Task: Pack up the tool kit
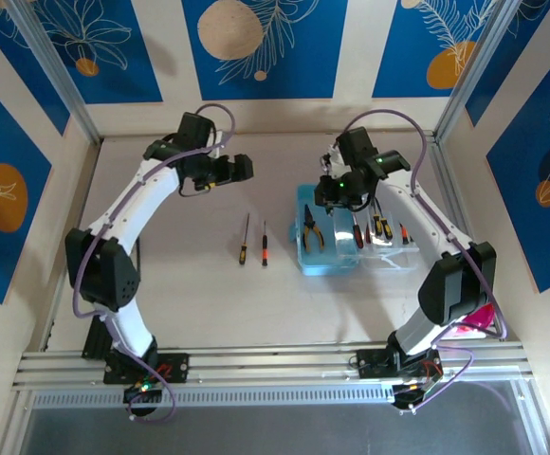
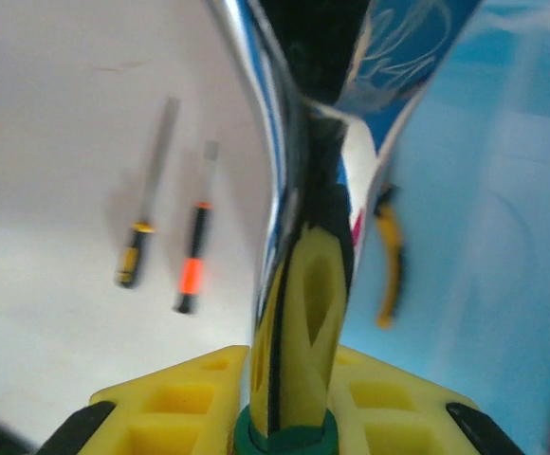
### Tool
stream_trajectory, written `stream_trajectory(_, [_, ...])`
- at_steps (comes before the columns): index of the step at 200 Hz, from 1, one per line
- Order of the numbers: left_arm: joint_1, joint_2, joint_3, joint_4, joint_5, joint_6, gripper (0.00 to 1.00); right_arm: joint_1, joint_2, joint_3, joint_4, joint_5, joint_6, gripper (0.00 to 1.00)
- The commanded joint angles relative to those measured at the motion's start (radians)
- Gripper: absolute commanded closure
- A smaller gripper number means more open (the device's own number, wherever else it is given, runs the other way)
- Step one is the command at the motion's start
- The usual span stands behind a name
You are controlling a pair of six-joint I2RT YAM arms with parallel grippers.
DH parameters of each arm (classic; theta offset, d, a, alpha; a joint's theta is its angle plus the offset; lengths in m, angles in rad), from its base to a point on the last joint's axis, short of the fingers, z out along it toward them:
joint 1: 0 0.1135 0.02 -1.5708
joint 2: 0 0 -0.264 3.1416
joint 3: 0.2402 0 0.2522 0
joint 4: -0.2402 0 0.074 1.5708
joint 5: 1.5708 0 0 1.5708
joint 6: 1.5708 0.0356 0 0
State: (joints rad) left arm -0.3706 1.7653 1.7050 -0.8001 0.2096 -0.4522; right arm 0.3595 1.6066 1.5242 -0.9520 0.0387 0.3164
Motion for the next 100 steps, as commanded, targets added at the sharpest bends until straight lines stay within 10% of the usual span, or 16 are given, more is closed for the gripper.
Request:
stream_trajectory(1, [-0.004,-0.019,-0.058,-0.108,-0.122,0.06,0.0,-0.011,0.009,-0.009,-0.104,0.177,-0.023,1.0])
stream_trajectory(100, [-0.015,-0.019,-0.203,-0.062,-0.113,0.032,0.0,-0.029,0.103,-0.111,-0.069,0.22,0.022,1.0])
